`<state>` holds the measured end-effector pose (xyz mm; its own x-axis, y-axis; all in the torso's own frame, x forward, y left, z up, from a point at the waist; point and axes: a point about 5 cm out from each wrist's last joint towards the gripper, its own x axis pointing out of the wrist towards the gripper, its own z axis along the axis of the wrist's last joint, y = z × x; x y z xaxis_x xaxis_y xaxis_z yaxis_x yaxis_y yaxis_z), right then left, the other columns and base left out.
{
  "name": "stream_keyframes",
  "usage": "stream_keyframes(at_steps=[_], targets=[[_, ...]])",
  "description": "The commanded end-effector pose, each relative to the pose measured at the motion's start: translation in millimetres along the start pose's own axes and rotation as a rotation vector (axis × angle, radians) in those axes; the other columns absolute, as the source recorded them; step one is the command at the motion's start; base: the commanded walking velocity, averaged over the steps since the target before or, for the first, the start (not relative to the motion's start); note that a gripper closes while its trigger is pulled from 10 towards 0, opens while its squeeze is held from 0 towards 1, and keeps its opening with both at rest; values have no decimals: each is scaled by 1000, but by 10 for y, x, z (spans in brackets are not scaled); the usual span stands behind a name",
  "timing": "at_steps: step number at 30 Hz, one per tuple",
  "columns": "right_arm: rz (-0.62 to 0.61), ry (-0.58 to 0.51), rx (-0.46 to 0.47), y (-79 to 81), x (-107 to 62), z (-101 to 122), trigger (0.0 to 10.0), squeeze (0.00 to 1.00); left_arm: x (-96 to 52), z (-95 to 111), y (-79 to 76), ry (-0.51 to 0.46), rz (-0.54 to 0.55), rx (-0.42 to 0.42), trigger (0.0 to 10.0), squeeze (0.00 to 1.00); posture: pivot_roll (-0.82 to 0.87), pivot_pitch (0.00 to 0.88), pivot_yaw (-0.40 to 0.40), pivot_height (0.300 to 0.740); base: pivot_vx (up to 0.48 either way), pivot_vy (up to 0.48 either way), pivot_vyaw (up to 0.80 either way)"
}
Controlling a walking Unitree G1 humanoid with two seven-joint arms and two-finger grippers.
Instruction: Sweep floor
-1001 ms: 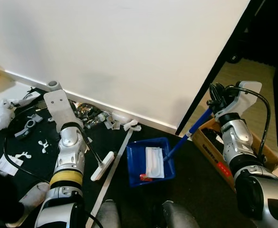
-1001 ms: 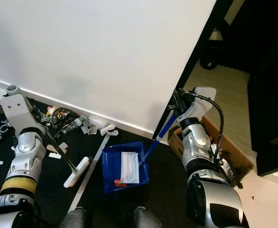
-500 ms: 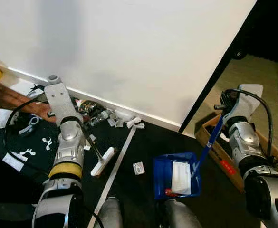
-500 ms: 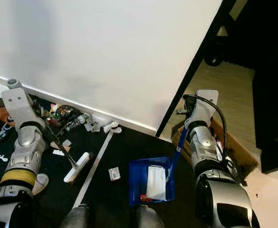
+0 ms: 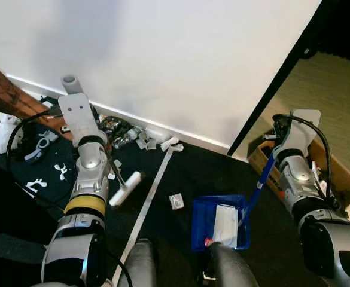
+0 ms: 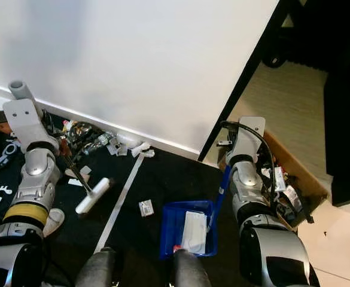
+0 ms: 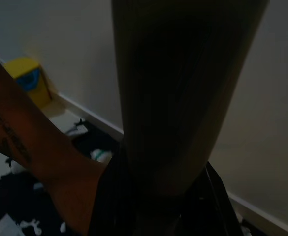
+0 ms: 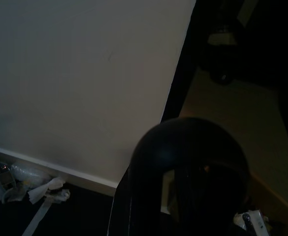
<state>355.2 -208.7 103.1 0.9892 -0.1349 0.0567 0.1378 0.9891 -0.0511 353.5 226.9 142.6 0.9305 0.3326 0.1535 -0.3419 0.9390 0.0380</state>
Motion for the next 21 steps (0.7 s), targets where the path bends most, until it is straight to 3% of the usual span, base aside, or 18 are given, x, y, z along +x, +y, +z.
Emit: stream_keyframes(at_steps=[1,11,15,16,21], targets=[[-29,10,14,-34,-35,-48,10000,0,1,-13,27,-5,-1,30,10000,0,83,245,-54,740,0,0,0],[-65,-18,19,64,1,15,10000,0,47,25,-117,-21,-40,34,10000,0,88,287,-51,740,0,0,0],[-92,-31,64,78,37,72,10000,0,44,32,-148,-25,-46,31,10000,0,89,294,-52,740,0,0,0],[-76,-43,120,140,56,106,10000,0,37,15,-163,-13,-43,27,10000,0,88,300,-56,740,0,0,0],[-60,-45,150,186,59,113,10000,0,31,-10,-173,-4,-42,31,10000,0,88,300,-56,740,0,0,0]])
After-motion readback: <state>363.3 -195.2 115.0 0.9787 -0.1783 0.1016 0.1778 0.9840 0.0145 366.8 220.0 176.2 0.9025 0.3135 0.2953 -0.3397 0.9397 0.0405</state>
